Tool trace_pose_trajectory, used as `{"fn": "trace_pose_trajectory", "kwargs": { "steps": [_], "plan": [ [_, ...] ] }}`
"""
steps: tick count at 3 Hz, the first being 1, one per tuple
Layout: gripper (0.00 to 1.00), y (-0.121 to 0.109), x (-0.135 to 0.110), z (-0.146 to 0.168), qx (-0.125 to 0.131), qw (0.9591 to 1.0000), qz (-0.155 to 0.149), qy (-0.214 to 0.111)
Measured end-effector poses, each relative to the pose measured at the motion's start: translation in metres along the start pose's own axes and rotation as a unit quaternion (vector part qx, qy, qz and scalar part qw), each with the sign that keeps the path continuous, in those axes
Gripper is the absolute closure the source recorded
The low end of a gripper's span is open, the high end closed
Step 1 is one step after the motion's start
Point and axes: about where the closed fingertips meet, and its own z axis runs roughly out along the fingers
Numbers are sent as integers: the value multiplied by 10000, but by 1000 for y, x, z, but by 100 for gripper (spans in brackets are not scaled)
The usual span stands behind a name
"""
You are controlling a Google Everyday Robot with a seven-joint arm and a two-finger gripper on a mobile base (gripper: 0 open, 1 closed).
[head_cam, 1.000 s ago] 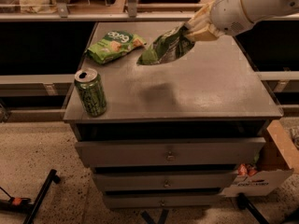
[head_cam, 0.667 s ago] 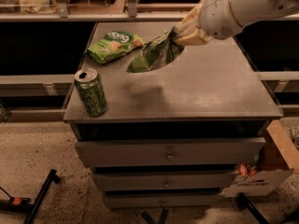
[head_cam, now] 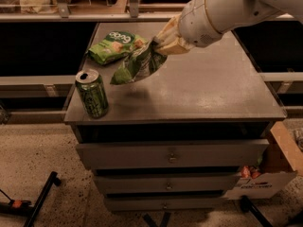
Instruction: Move green jalapeno chip bag near green can
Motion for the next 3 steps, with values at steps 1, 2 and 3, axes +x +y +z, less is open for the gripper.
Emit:
{"fn": "trace_pose_trajectory", "kwargs": {
  "steps": [1, 2, 3],
  "plan": [
    [100, 2, -4, 7, -24, 10000, 2, -19],
    [100, 2, -4, 8, -24, 10000, 3, -19],
    [100, 5, -4, 16, 40, 9999, 90, -36]
  ]
}}
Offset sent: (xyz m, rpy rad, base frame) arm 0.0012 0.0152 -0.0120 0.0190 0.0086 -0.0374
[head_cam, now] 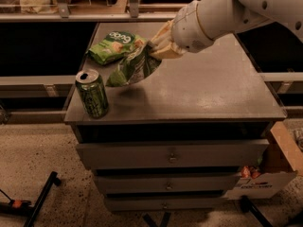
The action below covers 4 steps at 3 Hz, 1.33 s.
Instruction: Move green jalapeno chip bag near green can
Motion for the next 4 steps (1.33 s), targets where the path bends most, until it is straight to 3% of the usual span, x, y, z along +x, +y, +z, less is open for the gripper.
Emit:
{"fn": "trace_pose_trajectory", "kwargs": {
  "steps": [1, 4],
  "plan": [
    [83, 5, 3, 13, 15, 9999, 111, -5],
    [12, 10, 2, 24, 28, 9999, 134, 11]
  ]
}}
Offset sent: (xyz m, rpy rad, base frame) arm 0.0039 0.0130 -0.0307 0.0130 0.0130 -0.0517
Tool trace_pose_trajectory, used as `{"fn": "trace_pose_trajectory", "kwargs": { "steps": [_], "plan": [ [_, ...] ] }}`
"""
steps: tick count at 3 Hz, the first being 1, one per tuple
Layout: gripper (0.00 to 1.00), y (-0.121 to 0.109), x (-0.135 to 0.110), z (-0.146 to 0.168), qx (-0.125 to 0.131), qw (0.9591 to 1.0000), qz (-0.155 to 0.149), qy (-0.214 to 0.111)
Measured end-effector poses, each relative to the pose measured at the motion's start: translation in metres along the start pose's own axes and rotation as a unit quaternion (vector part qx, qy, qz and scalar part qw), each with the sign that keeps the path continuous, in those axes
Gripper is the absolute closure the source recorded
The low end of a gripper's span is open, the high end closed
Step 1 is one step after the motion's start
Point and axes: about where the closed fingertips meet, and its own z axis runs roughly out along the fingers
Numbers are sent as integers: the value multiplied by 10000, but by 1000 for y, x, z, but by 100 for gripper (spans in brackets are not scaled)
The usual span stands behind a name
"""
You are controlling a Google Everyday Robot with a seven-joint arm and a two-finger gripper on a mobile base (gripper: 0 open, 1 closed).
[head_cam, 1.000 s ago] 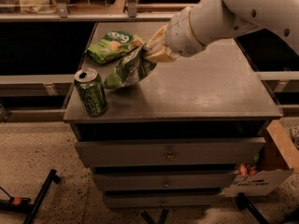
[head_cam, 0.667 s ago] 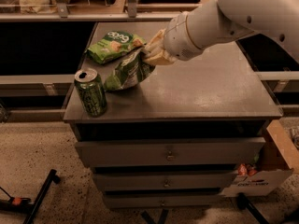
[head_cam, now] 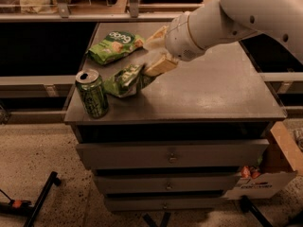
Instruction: Move green jalapeno chip bag near green can
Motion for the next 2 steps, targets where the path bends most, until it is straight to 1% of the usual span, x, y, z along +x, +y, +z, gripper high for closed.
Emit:
{"fn": "trace_pose_trajectory", "kwargs": {
  "steps": [1, 2],
  "plan": [
    [0, 1, -1, 1, -13, 10000, -10, -5],
    [0, 1, -1, 1, -13, 10000, -10, -5]
  ]
}}
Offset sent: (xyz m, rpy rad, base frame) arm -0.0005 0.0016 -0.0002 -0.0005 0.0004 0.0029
